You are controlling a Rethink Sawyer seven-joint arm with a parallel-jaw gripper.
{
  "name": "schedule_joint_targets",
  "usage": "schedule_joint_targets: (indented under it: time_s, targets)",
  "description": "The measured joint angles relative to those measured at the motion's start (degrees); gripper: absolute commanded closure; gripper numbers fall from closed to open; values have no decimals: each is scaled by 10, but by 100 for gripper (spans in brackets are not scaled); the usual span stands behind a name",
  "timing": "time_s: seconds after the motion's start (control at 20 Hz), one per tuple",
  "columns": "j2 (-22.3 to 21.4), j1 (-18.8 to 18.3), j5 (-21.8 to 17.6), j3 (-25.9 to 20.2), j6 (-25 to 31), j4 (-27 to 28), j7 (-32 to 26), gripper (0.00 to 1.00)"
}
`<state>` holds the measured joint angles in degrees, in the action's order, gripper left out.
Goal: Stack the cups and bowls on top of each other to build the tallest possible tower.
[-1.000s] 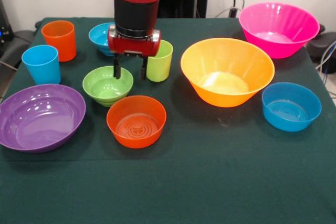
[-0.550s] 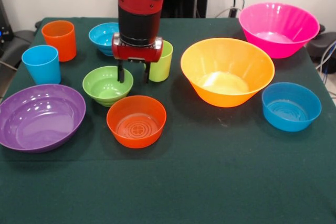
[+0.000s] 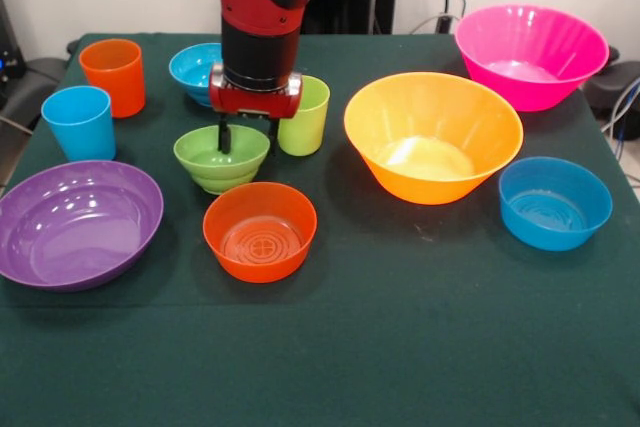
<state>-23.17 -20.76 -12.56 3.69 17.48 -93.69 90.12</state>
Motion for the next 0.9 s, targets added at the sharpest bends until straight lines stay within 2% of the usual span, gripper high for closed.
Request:
schedule_joint_targets:
  time_s: [0.75, 0.8, 0.9]
  targets:
    - [0, 5, 0, 7, 0, 0, 0, 0]
    - [0, 5, 0, 7, 0, 0, 0, 100]
    - [-1, 5, 0, 8, 0, 1, 0, 100]
